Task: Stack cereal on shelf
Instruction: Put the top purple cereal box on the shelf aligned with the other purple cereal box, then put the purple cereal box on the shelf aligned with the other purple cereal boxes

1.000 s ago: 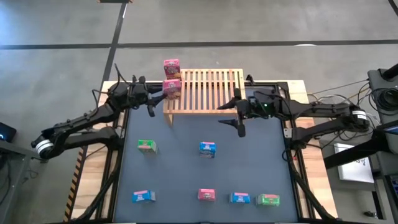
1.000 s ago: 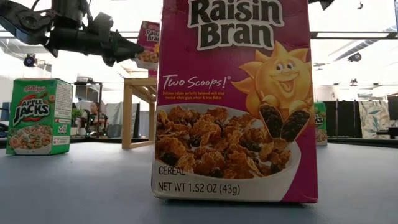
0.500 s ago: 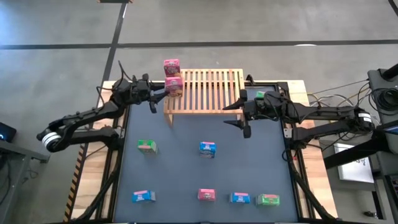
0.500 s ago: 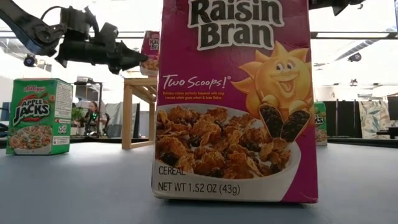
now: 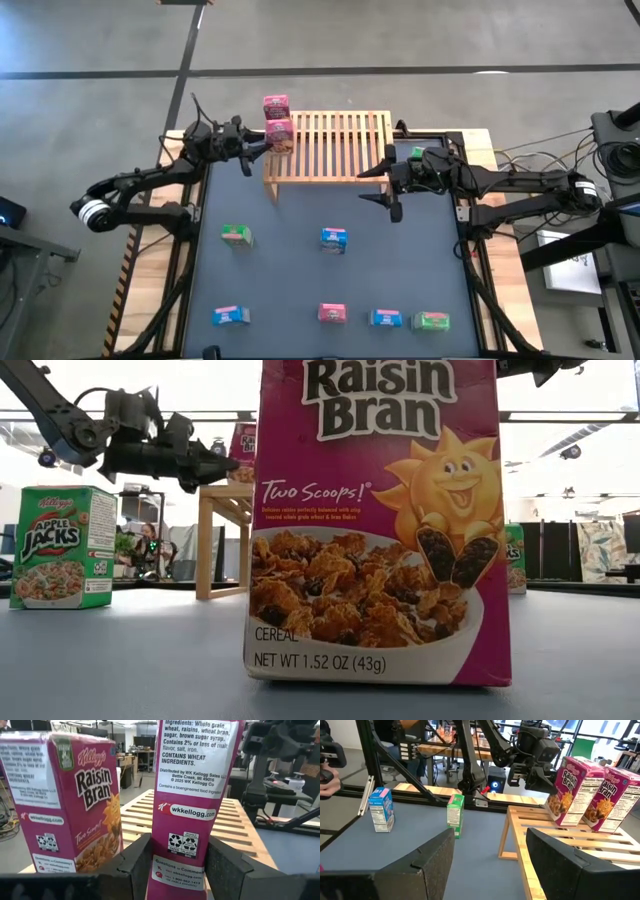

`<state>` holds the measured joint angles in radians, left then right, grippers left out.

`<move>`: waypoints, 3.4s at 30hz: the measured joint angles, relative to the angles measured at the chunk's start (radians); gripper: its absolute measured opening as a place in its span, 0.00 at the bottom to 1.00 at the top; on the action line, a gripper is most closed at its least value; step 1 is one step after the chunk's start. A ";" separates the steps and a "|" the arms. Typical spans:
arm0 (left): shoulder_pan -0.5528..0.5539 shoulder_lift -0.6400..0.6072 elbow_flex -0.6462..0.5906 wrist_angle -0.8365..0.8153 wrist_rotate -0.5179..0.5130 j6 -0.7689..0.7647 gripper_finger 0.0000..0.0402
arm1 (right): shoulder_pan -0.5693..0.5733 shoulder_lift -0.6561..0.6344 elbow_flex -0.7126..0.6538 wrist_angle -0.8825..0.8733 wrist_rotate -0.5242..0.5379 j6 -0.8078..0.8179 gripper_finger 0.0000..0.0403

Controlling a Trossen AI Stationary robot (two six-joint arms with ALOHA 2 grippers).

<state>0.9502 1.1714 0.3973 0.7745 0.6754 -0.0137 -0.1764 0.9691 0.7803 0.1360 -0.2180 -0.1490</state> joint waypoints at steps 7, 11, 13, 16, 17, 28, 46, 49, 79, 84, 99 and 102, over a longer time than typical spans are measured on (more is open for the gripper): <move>0.009 0.071 0.000 0.052 0.017 -0.001 0.36 | 0.000 0.000 0.000 0.000 0.000 -0.001 0.58; 0.012 0.107 0.000 0.089 0.022 -0.008 0.36 | 0.000 0.000 0.000 -0.005 0.000 0.000 0.58; 0.013 0.121 0.000 0.105 0.022 -0.017 0.36 | 0.000 0.000 0.000 -0.007 0.000 0.000 0.58; 0.019 0.136 0.000 0.123 0.028 -0.041 0.37 | 0.000 0.000 0.000 -0.007 0.000 0.000 0.58; 0.020 0.138 0.000 0.125 0.033 -0.046 0.37 | 0.000 0.000 0.000 -0.007 0.000 0.000 0.58; 0.035 0.127 0.000 0.094 0.068 -0.067 0.52 | 0.000 0.000 0.000 -0.007 0.000 0.000 0.58; 0.083 0.014 -0.001 -0.075 0.076 -0.051 0.64 | 0.000 0.000 0.000 -0.012 0.000 0.019 0.58; 0.082 -0.033 -0.001 -0.125 0.076 -0.048 0.64 | 0.000 0.000 0.000 -0.012 0.000 0.019 0.58; -0.268 -0.811 -0.284 -0.163 0.108 -0.344 0.64 | 0.000 0.001 -0.001 0.012 0.001 0.041 0.58; -0.445 -0.828 -0.285 -0.163 -0.012 -0.292 0.64 | 0.000 0.001 -0.001 0.016 0.002 0.061 0.58; -0.793 -0.615 -0.182 -0.259 -0.251 -0.141 0.64 | 0.000 0.001 -0.001 0.019 0.002 0.091 0.58; -0.849 -0.545 -0.132 -0.327 -0.317 -0.101 0.64 | 0.002 0.001 -0.001 0.018 0.002 0.107 0.58</move>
<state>0.1009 0.6263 0.2657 0.4480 0.3587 -0.1145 -0.1744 0.9699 0.7795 0.1542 -0.2161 -0.0417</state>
